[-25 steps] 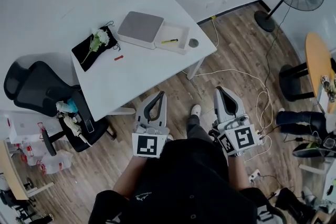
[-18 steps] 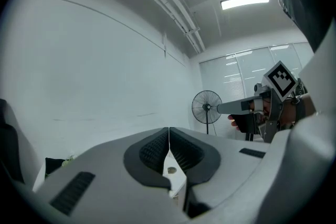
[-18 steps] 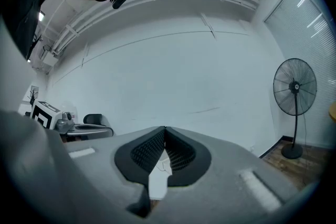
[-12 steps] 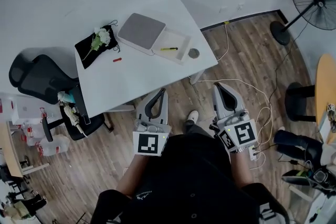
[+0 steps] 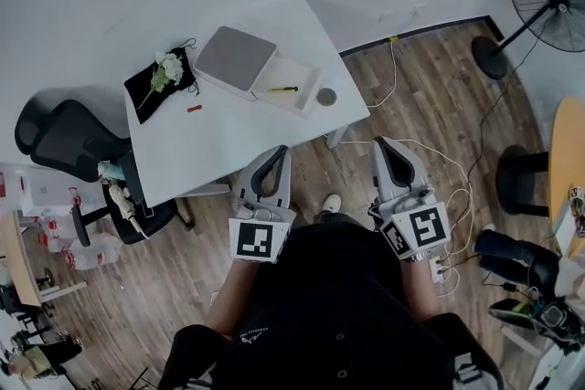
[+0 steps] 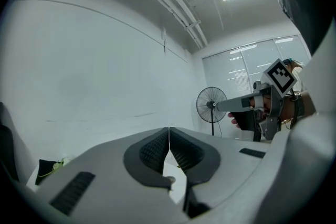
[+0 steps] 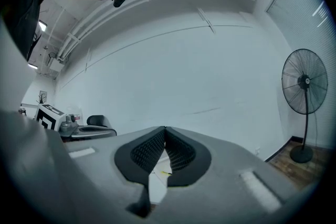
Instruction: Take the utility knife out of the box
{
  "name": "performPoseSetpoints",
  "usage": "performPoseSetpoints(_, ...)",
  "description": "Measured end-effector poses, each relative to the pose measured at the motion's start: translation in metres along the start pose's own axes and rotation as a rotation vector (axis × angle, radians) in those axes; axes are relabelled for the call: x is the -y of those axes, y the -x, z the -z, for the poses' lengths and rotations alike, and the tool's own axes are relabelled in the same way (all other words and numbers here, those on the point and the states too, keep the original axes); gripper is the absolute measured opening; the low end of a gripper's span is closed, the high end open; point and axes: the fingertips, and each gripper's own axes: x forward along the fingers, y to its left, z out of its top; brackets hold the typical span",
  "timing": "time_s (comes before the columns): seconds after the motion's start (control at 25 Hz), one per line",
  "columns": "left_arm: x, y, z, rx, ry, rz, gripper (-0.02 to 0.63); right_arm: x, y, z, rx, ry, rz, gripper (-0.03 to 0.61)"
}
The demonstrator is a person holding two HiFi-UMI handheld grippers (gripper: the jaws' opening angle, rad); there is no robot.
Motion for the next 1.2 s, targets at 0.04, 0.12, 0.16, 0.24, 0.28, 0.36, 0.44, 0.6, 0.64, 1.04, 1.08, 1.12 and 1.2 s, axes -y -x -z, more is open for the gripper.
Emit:
performPoseSetpoints(0.04,-0.001,-0.005,0.001,-0.003,-0.008,0.007,0.006,0.001,-0.001,0.000,-0.002,0.001,-0.002,0.005)
performPoseSetpoints(0.12,-0.004,-0.015,0.005,-0.013,-0.026,0.024,0.007,0.005,-0.004,0.000,-0.005,0.002,-0.004,0.005)
performPoseSetpoints(0.16,-0.005,-0.019,0.007,-0.017,-0.034,0.034,0.007,0.006,-0.006,0.001,-0.009,0.002,-0.003,0.005)
performPoseSetpoints(0.24,-0.010,-0.027,0.011,-0.023,-0.043,0.051,0.006,0.009,-0.013,0.004,-0.021,0.005,0.004,0.005)
performPoseSetpoints(0.28,-0.014,-0.030,0.014,-0.026,-0.047,0.059,0.006,0.011,-0.018,0.006,-0.028,0.008,0.010,0.005)
performPoseSetpoints(0.36,-0.023,-0.038,0.022,-0.040,-0.058,0.081,0.007,0.013,-0.028,0.008,-0.037,0.014,0.027,0.005)
performPoseSetpoints(0.44,-0.034,-0.049,0.033,-0.069,-0.069,0.106,0.006,0.016,-0.040,0.006,-0.041,0.019,0.043,0.006)
performPoseSetpoints(0.6,-0.062,-0.077,0.058,-0.150,-0.094,0.153,0.006,0.020,-0.069,0.002,-0.052,0.025,0.066,0.005)
performPoseSetpoints(0.64,-0.069,-0.083,0.065,-0.176,-0.096,0.161,0.008,0.021,-0.077,0.002,-0.057,0.027,0.070,0.005)
performPoseSetpoints(1.04,-0.124,-0.138,0.111,-0.288,-0.164,0.325,0.006,0.017,-0.151,0.012,-0.094,0.027,0.121,0.005)
performPoseSetpoints(1.08,-0.127,-0.142,0.118,-0.309,-0.180,0.349,0.006,0.016,-0.157,0.013,-0.098,0.031,0.124,0.005)
performPoseSetpoints(1.12,-0.129,-0.145,0.125,-0.334,-0.198,0.372,0.006,0.014,-0.162,0.014,-0.102,0.033,0.127,0.005)
performPoseSetpoints(1.2,-0.133,-0.151,0.139,-0.385,-0.238,0.418,0.006,0.013,-0.170,0.017,-0.107,0.027,0.139,0.005)
